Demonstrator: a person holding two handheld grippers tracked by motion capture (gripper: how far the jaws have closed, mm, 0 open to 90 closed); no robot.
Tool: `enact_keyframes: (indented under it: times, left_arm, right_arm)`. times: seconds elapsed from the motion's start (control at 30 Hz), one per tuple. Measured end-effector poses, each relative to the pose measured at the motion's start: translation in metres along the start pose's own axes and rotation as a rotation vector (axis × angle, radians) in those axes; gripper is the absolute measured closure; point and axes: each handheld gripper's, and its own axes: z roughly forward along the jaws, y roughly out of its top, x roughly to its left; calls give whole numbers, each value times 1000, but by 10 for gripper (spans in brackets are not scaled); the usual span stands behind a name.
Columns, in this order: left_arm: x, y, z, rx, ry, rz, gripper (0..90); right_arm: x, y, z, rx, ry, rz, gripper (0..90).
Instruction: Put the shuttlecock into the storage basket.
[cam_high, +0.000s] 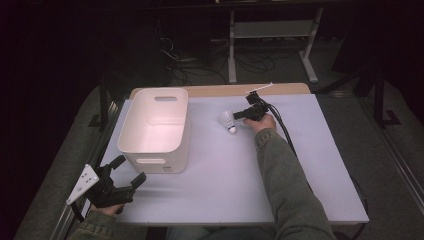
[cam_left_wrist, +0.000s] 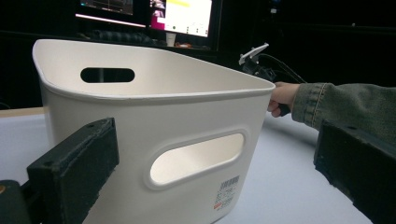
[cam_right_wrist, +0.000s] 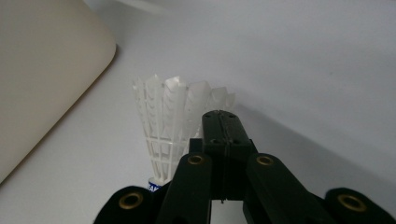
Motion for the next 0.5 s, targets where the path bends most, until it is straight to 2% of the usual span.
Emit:
enact_keyframes:
  times: [0.2,0.5]
  left_arm:
    - [0,0,0,-4,-2,-1,0]
    - [0,0,0,-3,-2,1,0]
  right_arm:
    - [3,1,4,11,34,-2,891]
    - [11,2,10,32,62,-30,891]
